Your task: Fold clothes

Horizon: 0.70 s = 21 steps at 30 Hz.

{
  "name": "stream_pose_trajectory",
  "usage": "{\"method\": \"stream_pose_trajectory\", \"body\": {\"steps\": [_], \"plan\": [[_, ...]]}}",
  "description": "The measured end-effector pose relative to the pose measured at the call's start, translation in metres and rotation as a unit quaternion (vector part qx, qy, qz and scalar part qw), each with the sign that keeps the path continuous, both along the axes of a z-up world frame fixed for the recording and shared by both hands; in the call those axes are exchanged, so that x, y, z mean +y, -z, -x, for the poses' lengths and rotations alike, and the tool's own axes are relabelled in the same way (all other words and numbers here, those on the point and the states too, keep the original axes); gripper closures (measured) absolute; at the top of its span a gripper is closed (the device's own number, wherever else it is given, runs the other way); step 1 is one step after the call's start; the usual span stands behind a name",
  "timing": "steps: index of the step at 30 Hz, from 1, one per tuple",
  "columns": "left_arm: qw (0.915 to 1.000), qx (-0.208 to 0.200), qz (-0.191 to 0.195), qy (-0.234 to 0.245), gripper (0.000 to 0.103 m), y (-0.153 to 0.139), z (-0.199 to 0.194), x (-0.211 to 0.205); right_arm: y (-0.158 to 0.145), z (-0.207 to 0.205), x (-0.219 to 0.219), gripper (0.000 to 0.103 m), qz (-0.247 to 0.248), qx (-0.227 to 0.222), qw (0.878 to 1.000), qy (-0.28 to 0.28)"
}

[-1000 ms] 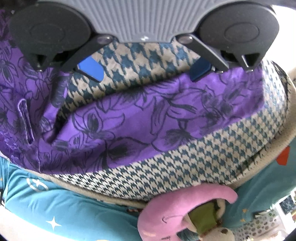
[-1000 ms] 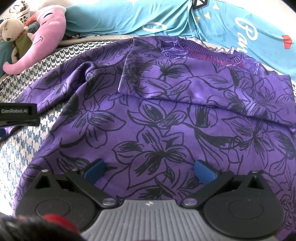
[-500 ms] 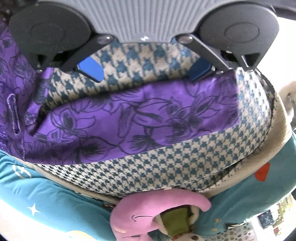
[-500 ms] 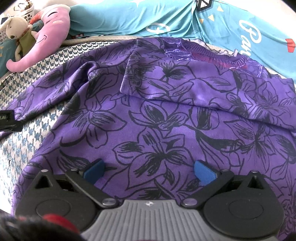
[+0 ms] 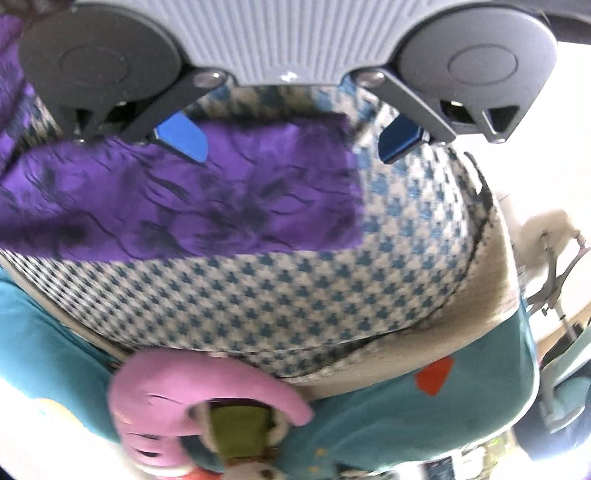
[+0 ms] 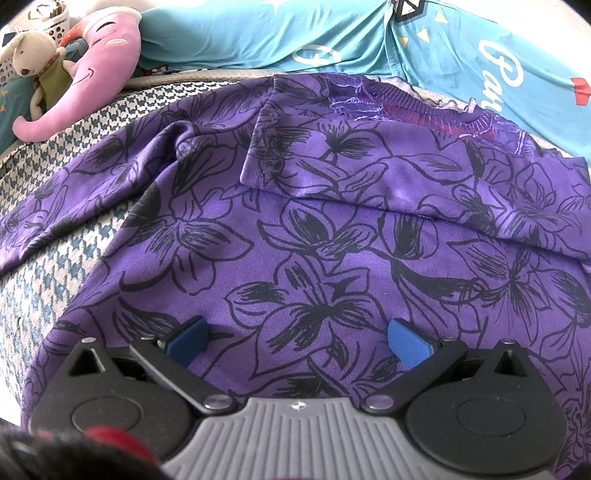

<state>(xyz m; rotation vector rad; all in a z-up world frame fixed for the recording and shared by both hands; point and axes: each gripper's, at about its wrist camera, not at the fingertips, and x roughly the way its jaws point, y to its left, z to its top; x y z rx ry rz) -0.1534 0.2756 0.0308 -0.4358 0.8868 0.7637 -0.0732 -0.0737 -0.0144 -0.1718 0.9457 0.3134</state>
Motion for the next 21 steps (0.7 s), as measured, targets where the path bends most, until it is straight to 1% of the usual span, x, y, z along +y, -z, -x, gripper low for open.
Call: {"method": "stream_pose_trajectory", "body": {"steps": [4, 6, 9, 11, 14, 16, 17, 19, 20, 21], "plan": [[0.9988, -0.015, 0.038, -0.026, 0.000, 0.008, 0.005, 0.024, 0.000, 0.000, 0.002, 0.000, 0.003, 0.001, 1.000, 0.001], [0.9979, -0.023, 0.054, -0.027, 0.000, 0.012, 0.005, 0.033, 0.000, 0.000, 0.002, 0.000, 0.004, 0.002, 1.000, 0.003], [0.9976, -0.034, 0.059, -0.013, 0.001, 0.016, 0.003, 0.033, 0.000, -0.001, 0.003, 0.000, 0.005, 0.003, 1.000, 0.005], [0.9980, -0.036, 0.052, -0.008, 0.007, 0.017, 0.002, 0.030, 0.000, -0.002, 0.004, 0.000, 0.006, 0.004, 1.000, 0.007], [0.9980, -0.047, 0.043, -0.003, 0.023, 0.014, 0.003, 0.025, 0.000, -0.002, 0.004, 0.000, 0.006, 0.005, 1.000, 0.009], [0.9977, -0.056, 0.039, -0.001, 0.038, 0.011, 0.003, 0.023, 0.000, -0.002, 0.004, 0.000, 0.006, 0.005, 1.000, 0.008], [0.9975, -0.059, 0.038, 0.000, 0.042, 0.010, 0.003, 0.023, 0.000, -0.002, 0.004, 0.000, 0.006, 0.005, 1.000, 0.008], [0.9968, -0.068, 0.042, 0.001, 0.062, 0.008, 0.003, 0.022, 0.000, -0.002, 0.004, 0.000, 0.006, 0.005, 1.000, 0.009], [0.9959, -0.076, 0.049, 0.005, 0.068, 0.006, 0.002, 0.022, 0.000, -0.002, 0.004, 0.000, 0.006, 0.005, 1.000, 0.009], [0.9942, -0.086, 0.063, 0.013, 0.079, 0.006, 0.002, 0.022, 0.000, -0.002, 0.004, 0.000, 0.006, 0.004, 1.000, 0.009]]}}
